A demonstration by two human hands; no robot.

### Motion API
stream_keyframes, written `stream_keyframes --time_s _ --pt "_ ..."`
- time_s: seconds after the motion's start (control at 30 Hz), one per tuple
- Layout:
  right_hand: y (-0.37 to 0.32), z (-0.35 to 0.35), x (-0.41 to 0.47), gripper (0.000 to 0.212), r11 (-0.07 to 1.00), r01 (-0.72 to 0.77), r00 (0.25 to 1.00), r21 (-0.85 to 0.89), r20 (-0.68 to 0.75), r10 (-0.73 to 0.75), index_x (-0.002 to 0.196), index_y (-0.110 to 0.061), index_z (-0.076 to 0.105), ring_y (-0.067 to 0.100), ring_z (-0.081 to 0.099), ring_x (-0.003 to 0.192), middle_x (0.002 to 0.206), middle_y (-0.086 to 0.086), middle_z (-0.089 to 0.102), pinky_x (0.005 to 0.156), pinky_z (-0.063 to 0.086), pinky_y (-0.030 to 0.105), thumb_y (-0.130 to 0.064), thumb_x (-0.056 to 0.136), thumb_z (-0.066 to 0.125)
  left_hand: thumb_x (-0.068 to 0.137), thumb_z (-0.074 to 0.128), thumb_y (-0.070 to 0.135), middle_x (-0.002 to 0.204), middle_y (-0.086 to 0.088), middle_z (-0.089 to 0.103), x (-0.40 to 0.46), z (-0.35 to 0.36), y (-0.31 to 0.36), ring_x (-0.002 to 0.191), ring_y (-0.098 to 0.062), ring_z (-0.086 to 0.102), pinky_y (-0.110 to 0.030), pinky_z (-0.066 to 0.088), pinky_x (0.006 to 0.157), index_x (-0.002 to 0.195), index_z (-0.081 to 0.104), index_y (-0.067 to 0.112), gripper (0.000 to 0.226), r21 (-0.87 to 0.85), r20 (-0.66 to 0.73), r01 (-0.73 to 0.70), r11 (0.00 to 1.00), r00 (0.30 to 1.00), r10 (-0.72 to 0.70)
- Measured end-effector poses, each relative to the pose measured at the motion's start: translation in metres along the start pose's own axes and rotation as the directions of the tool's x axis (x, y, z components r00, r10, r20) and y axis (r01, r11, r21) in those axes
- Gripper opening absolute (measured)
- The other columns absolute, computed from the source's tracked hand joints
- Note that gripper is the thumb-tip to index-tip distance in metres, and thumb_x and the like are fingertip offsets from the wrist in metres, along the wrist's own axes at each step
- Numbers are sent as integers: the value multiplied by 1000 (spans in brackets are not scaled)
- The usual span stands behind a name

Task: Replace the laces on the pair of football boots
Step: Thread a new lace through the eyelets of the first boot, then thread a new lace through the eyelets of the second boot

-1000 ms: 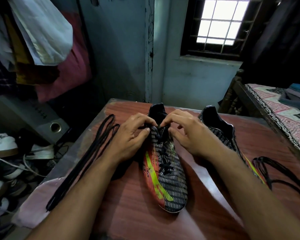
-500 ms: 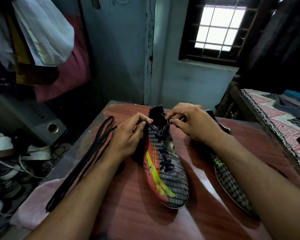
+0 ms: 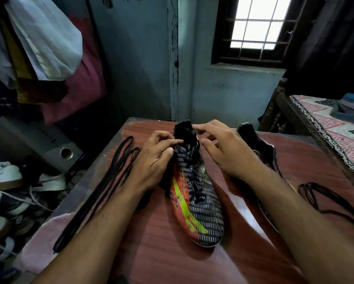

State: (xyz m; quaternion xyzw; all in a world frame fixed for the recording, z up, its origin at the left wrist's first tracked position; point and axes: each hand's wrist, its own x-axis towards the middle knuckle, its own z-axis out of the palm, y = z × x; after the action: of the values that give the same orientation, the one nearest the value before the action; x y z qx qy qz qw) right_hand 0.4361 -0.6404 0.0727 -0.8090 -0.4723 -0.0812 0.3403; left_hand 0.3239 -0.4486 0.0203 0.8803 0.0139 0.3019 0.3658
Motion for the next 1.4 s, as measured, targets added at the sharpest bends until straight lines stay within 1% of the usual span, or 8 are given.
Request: stream_keyframes --time_s 0.23,0.47,0.6,0.77,1.03,1.13,1.3,1.4 --pt "5 35 -39 55 968 -93 990 234 -83 115 149 -21 50 4 54 123 144 -6 56 113 42 32 2 99 50 104 37 44 127 7 45 -1 5 -2 126 -5 46 -21 33 112 145 58 21 52 54 15 41 998 999 -41" --pt "4 48 -46 76 987 -114 993 110 10 114 160 -19 31 23 37 142 154 0 33 121 33 42 5 90 45 96 59 31 102 9 62 32 -13 22 100 -6 62 -22 47 93 102 79 16 26 196 82 162 967 980 -181" --pt "-5 39 -46 76 985 -130 990 116 -38 135 161 -17 26 26 38 138 154 2 31 119 34 43 4 91 46 98 62 26 108 4 69 44 -22 43 104 -14 66 -31 51 93 105 68 20 12 315 -129 174 933 982 -139" --pt "-5 24 -44 59 985 -143 976 92 -152 156 145 -9 51 28 50 124 134 5 53 112 41 39 -10 87 41 105 33 53 140 -3 64 36 -9 50 142 -22 45 -41 36 115 130 68 27 50 461 377 -12 887 908 -184" --pt "-12 -13 -68 38 993 -108 941 54 -316 120 122 -8 69 24 56 105 112 4 64 97 50 40 -16 90 51 97 35 56 146 -3 52 -14 17 80 136 -22 47 -44 36 116 146 50 18 65 384 -93 125 915 991 -97" --pt "-13 -38 -100 34 975 -191 898 -117 -421 125 115 -16 69 28 58 103 110 3 65 89 47 43 -26 85 56 88 49 61 164 3 28 -57 45 94 151 -19 25 -36 21 124 156 33 30 76 390 -65 165 906 986 -152" --pt "-2 -64 -138 70 785 -536 833 -310 -42 552 151 -24 39 31 45 133 141 6 49 108 39 47 -51 91 61 88 71 46 172 4 -6 -74 66 93 158 -17 -2 -41 9 129 162 24 27 90 344 106 132 929 978 -178" --pt "-9 -58 -158 86 787 -535 814 -308 61 577 161 -21 24 32 36 144 161 9 35 118 33 44 -54 92 62 89 75 39 173 4 -7 -55 57 87 159 -22 1 -41 11 127 162 25 28 89 389 193 127 913 957 -215"
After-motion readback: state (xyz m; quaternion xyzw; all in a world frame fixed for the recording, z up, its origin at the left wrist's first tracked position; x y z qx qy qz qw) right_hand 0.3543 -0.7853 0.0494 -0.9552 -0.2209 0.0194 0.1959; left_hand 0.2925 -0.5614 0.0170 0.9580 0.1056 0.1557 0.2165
